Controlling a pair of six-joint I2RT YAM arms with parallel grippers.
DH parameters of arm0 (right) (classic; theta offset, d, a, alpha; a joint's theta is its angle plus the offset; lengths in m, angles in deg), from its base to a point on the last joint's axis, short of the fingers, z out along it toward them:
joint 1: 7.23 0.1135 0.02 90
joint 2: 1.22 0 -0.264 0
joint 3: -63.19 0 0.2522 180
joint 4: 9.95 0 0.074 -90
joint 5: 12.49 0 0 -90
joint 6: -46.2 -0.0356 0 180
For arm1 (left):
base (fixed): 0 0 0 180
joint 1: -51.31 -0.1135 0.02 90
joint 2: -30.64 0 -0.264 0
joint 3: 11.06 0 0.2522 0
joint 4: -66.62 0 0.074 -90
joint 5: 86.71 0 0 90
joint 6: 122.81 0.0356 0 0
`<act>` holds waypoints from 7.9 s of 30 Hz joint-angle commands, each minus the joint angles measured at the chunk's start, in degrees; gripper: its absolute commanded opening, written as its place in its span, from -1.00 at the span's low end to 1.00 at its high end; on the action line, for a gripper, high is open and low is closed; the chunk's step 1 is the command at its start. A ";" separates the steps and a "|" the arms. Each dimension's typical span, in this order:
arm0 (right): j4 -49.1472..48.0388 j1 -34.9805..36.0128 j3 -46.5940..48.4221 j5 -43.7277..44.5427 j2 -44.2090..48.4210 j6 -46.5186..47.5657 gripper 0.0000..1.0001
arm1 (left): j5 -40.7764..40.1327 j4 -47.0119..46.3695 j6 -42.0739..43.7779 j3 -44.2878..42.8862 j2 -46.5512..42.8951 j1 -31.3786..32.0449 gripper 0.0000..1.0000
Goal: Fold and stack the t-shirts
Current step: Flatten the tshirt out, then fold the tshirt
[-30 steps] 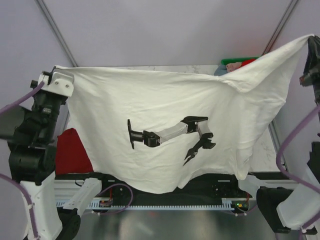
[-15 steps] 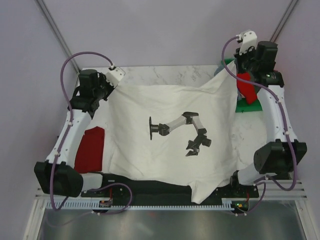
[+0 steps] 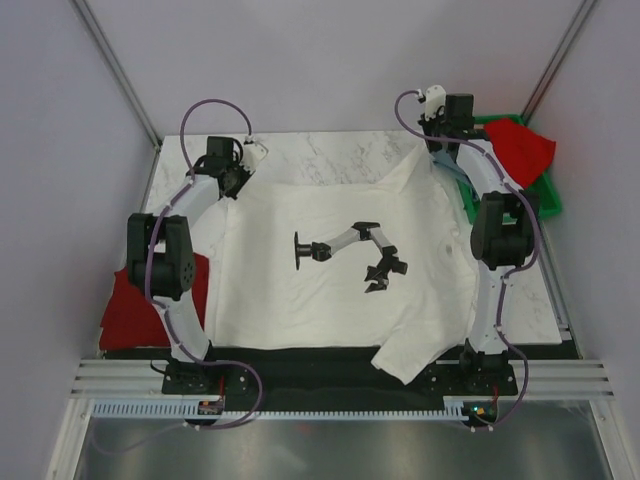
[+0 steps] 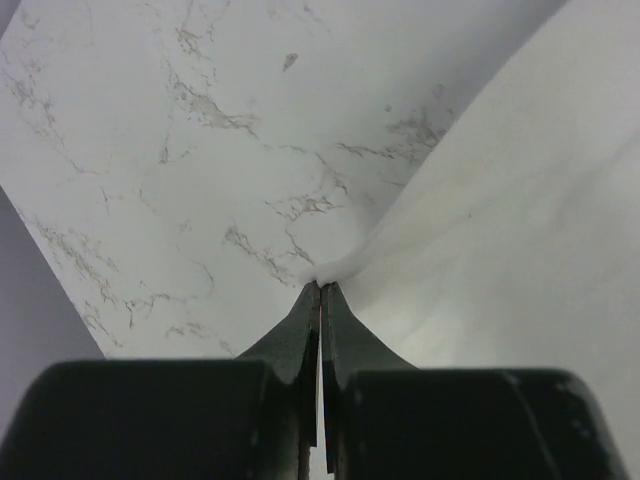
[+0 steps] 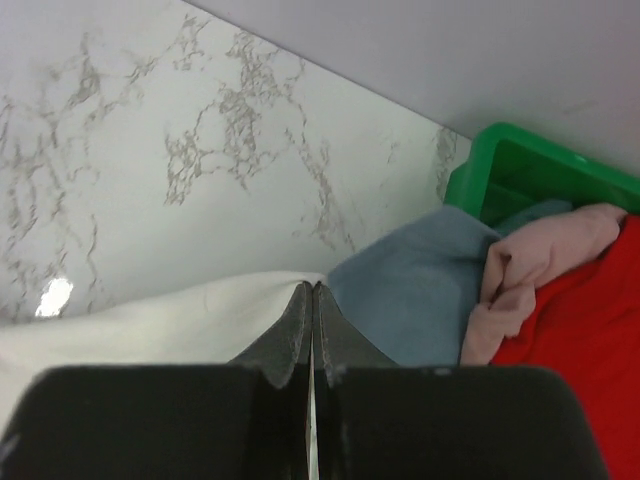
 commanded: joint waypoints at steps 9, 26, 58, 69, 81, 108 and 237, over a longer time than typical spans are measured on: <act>-6.63 1.43 25.23 6.67 -16.90 -0.76 -1.00 | -6.16 -3.62 -2.90 -24.77 17.15 -2.53 -0.95; -9.89 2.66 14.56 8.08 -6.84 2.05 -1.00 | -2.65 -3.27 -2.19 -23.30 13.41 -3.06 -0.96; 0.31 2.75 -27.48 5.62 27.20 -0.67 -1.00 | 5.00 -5.64 -1.05 0.00 -2.43 -7.89 -0.95; 3.30 2.75 -34.59 3.24 34.50 -3.83 -1.00 | 4.29 -5.38 -0.34 8.51 -7.44 -7.98 -0.96; 5.49 2.84 -44.26 0.70 41.44 -6.64 -1.00 | 4.56 -5.03 -1.31 15.99 -9.37 -7.89 -0.96; 5.14 2.22 -22.22 1.39 15.19 -5.06 -0.30 | 7.28 12.28 -5.44 -2.36 0.71 -7.36 -0.09; 19.21 -1.38 -8.33 -2.47 7.36 -0.23 -0.11 | 12.91 23.62 -20.12 -19.76 5.12 -8.06 0.16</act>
